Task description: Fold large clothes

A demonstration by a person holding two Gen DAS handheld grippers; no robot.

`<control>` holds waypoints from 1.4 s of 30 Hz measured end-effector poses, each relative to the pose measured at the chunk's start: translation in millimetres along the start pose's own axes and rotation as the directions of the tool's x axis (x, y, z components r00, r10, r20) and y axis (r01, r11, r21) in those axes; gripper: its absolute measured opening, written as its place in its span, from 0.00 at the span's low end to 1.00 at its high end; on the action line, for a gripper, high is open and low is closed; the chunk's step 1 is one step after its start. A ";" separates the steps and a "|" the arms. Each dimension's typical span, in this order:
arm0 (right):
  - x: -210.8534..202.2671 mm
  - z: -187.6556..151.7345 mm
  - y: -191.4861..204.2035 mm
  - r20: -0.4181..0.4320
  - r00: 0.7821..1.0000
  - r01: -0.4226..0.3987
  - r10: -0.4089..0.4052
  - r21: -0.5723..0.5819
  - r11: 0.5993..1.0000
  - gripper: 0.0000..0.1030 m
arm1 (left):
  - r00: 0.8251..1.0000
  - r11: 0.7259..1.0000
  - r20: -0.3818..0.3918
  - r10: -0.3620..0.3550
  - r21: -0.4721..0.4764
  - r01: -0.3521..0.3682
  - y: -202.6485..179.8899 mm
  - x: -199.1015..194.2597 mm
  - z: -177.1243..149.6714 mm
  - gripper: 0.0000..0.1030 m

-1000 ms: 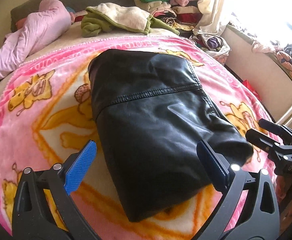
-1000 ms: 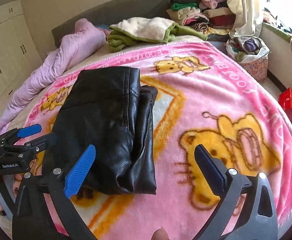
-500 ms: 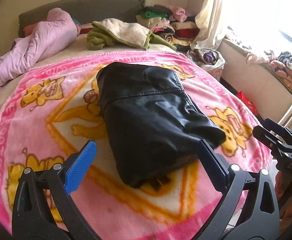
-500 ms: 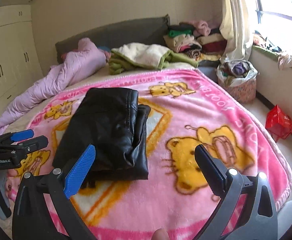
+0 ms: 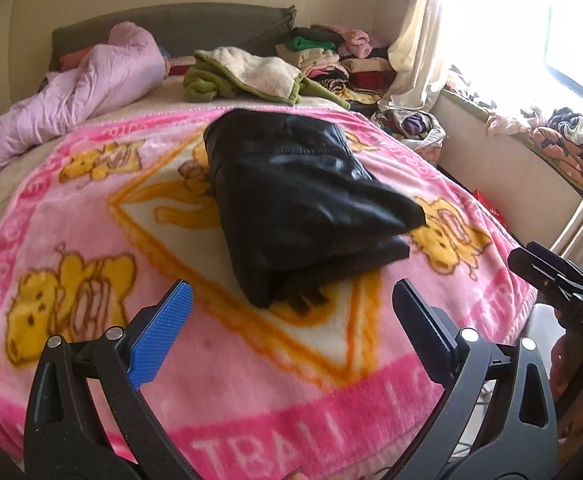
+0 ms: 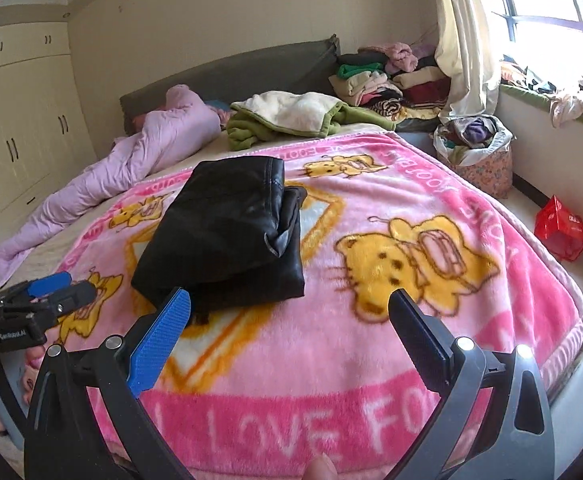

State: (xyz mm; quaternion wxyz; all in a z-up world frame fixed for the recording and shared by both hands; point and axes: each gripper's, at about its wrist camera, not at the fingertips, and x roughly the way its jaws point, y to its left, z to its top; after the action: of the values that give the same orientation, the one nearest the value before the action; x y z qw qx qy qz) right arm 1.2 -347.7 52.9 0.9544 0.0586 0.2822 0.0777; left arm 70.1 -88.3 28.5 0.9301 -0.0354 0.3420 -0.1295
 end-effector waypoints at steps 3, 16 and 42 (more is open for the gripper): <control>-5.4 -10.3 10.1 0.016 0.999 0.030 -0.030 -0.042 0.999 0.96 | 1.000 1.000 0.001 0.009 -0.019 -0.009 1.0 -0.1 -13.6 0.91; -15.9 -49.3 26.1 0.044 0.995 0.091 -0.088 -0.081 0.993 0.96 | 0.995 0.996 -0.046 0.085 0.008 -0.085 -0.1 7.8 -45.5 0.91; -10.4 -53.2 42.0 -0.015 0.997 0.077 -0.079 -0.120 0.990 0.96 | 0.993 0.995 -0.061 0.098 -0.016 -0.100 2.6 5.7 -46.9 0.91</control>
State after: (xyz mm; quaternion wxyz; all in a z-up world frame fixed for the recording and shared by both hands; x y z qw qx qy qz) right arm -41.5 -304.8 20.6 0.9557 -0.0106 0.2885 0.0576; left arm 44.6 -86.3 -11.2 0.9243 -0.0233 0.3723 -0.0810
